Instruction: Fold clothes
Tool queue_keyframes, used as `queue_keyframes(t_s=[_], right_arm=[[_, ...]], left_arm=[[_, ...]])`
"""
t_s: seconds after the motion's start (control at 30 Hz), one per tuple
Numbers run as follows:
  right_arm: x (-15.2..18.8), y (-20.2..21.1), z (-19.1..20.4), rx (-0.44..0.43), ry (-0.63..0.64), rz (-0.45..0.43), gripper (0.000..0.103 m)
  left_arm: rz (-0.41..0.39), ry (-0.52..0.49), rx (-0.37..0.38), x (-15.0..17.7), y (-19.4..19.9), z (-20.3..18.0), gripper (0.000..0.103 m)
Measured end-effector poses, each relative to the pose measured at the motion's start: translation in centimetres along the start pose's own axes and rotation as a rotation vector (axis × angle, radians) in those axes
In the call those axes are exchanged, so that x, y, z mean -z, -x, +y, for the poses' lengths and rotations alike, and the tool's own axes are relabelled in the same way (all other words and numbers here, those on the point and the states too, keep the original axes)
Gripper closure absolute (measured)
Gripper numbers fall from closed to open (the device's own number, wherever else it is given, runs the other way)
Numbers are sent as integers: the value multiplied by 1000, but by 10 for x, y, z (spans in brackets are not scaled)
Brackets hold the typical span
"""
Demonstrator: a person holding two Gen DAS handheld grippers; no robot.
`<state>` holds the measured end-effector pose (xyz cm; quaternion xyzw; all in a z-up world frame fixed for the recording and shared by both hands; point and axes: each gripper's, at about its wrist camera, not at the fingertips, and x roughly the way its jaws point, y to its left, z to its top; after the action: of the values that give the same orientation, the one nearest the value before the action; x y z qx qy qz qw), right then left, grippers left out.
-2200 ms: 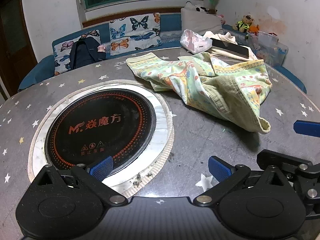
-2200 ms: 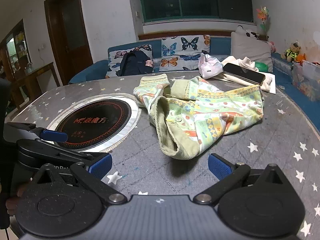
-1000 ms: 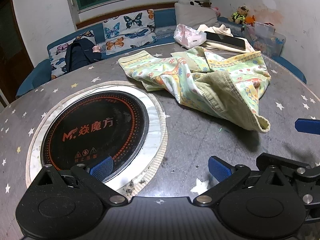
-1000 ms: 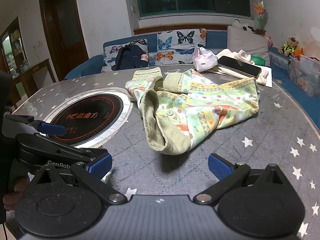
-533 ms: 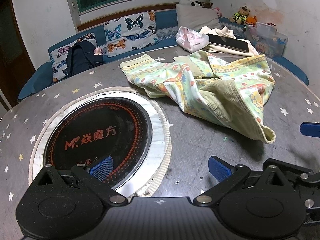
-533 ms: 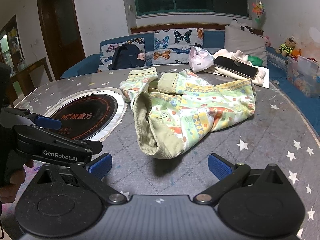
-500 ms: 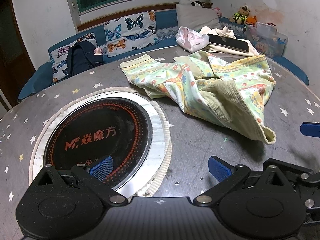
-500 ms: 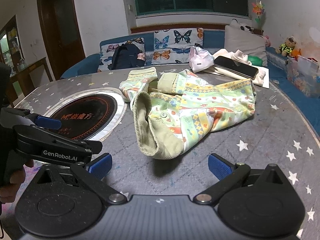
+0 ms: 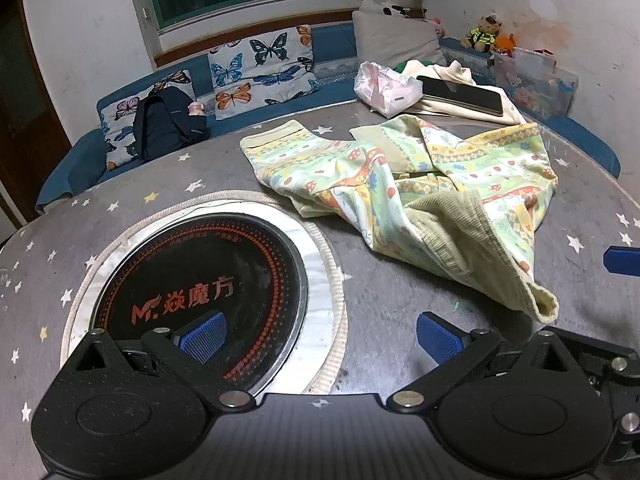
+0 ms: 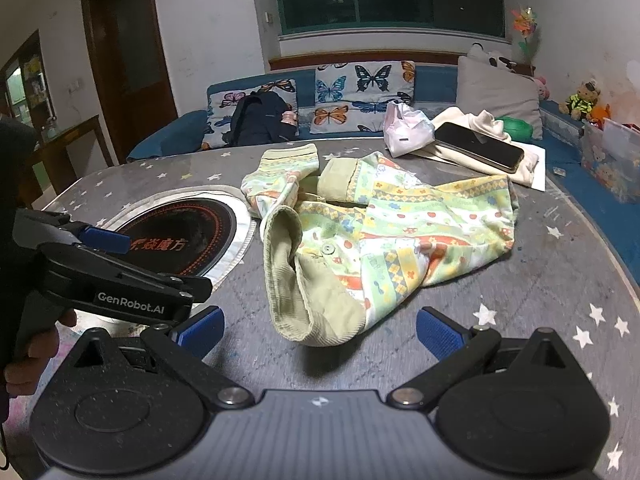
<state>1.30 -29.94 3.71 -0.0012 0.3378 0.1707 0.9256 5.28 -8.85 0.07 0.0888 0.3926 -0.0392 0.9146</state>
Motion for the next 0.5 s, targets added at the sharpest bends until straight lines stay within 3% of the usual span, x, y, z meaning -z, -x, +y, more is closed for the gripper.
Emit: queue_keyframes(t_s=[0.5], right_arm=[[-15, -14, -2, -19, 1, -12, 0]], left_arm=[[14, 25, -4, -17, -14, 6, 0]])
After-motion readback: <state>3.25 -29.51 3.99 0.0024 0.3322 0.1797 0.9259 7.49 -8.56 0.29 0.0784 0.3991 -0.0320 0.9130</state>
